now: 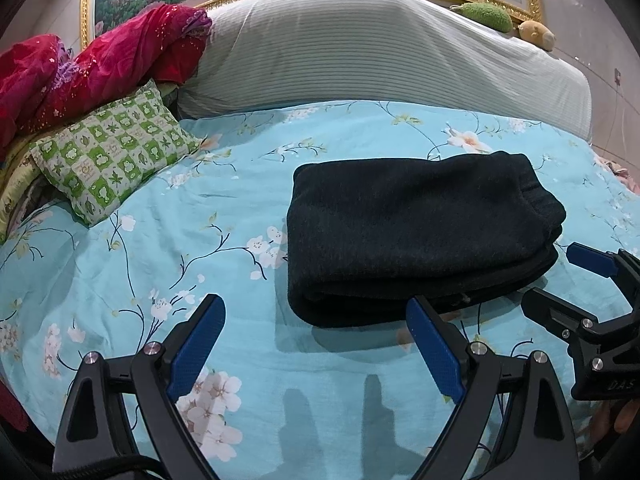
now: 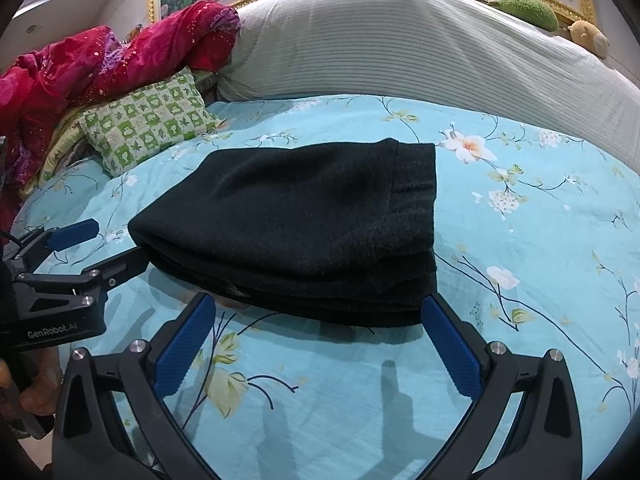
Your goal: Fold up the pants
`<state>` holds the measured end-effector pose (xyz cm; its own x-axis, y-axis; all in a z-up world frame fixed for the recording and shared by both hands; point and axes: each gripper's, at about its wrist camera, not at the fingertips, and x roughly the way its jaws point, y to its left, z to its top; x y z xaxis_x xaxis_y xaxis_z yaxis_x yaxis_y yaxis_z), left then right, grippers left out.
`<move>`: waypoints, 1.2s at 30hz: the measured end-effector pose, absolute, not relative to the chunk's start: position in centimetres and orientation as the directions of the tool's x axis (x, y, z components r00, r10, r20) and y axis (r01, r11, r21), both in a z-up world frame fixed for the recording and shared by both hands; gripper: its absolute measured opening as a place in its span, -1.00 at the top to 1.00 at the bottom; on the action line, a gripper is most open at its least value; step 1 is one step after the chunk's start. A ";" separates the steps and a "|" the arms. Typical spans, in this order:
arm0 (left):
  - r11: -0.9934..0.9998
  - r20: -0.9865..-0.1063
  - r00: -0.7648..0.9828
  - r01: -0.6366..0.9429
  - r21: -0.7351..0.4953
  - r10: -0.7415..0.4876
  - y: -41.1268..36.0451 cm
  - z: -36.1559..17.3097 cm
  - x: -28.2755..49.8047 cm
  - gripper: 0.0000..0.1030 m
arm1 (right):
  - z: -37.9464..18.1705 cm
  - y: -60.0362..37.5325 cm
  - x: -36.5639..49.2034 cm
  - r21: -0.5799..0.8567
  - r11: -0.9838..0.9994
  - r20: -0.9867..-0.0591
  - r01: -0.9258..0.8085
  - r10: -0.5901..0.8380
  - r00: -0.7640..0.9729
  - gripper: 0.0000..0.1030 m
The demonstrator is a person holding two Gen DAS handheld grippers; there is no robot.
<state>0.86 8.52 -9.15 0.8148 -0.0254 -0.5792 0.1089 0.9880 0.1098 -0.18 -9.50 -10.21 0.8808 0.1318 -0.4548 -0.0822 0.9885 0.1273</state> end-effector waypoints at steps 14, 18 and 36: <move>0.988 -0.577 0.817 0.110 0.109 -0.028 8.3 -8.8 0.7 -0.80 | -9.7 -9.4 -0.4 0.125 0.988 -0.445 -0.085 0.133 0.886 -0.99; 0.988 -0.578 0.816 0.110 0.108 -0.028 8.3 -8.8 0.7 -0.80 | -9.6 -9.4 -0.5 0.125 0.988 -0.443 -0.087 0.134 0.886 -0.99; 0.988 -0.578 0.815 0.114 0.106 -0.032 8.4 -8.8 0.7 -0.80 | -9.4 -8.9 -0.7 0.125 0.988 -0.435 -0.092 0.138 0.890 -0.99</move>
<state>0.74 8.38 -8.83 0.8154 -0.0319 -0.5781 0.1141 0.9877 0.1065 -0.70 -8.94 -9.36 0.8898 0.1381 -0.4350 -0.0924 0.9879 0.1247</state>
